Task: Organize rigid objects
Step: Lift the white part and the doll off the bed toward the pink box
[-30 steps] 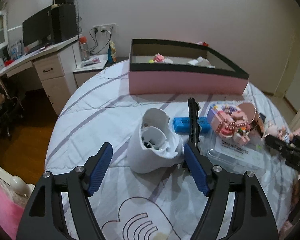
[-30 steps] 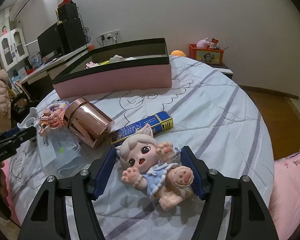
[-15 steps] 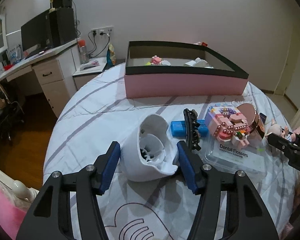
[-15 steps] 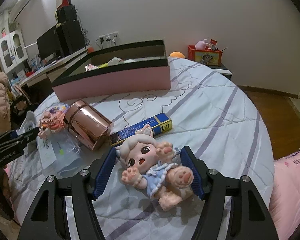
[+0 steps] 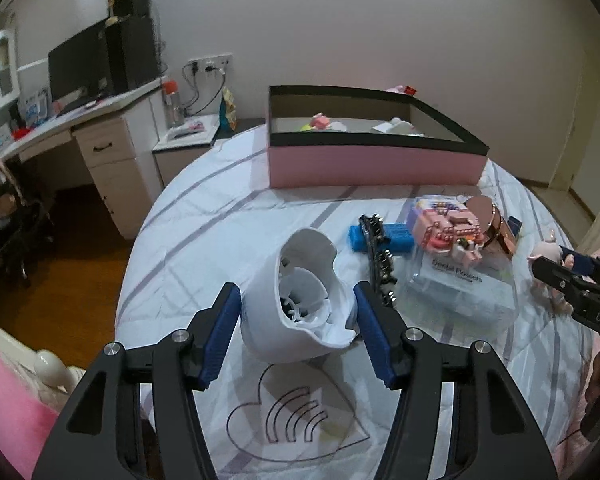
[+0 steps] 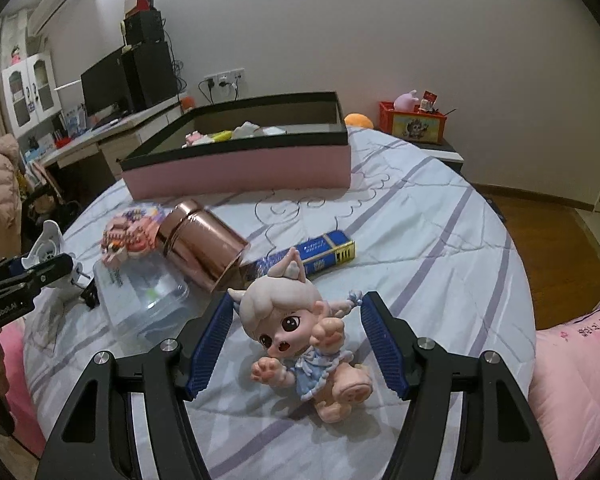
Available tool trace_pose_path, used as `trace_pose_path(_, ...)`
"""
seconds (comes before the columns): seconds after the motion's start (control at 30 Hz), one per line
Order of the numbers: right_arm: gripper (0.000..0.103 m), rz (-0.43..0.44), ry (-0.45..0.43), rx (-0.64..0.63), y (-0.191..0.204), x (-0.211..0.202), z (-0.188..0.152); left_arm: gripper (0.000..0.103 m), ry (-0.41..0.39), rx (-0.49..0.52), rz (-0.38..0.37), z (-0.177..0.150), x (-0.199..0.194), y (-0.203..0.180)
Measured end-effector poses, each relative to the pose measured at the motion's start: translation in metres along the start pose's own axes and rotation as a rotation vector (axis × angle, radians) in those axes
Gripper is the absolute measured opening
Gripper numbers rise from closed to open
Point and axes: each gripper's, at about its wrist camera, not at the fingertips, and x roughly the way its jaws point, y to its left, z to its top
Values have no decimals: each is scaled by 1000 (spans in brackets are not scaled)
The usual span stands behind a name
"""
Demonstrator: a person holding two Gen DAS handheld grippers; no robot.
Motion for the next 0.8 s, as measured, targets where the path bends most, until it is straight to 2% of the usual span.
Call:
trace_pose_path(0.2,67,37,26,27,-5,5,-3,62,19,-40,-4,-6,11,7)
trace_pose_path(0.27,67,43,27,36,-7,6,-6,70,42,-16,8,-6,15,4)
trace_pose_path(0.33,67,47,31,46,-9,8,-8,72,48,11,30,-8,18,0)
trace_pose_path(0.43,67,68,29,62,-13,9,-9,72,43,-6,14,-11,19,2)
trace_pose_path(0.5,67,73,28,65,-14,10,-9,71,38,-17,6,-12,22,4)
trace_pose_path(0.57,67,82,30,64,-13,11,-8,65,28,-24,-4,-12,22,5)
trace_pose_path(0.67,67,78,38,38,-9,15,-6,65,18,3,13,-12,21,1)
trace_pose_path(0.8,67,71,45,21,-8,18,-3,65,11,-16,-8,-10,16,3)
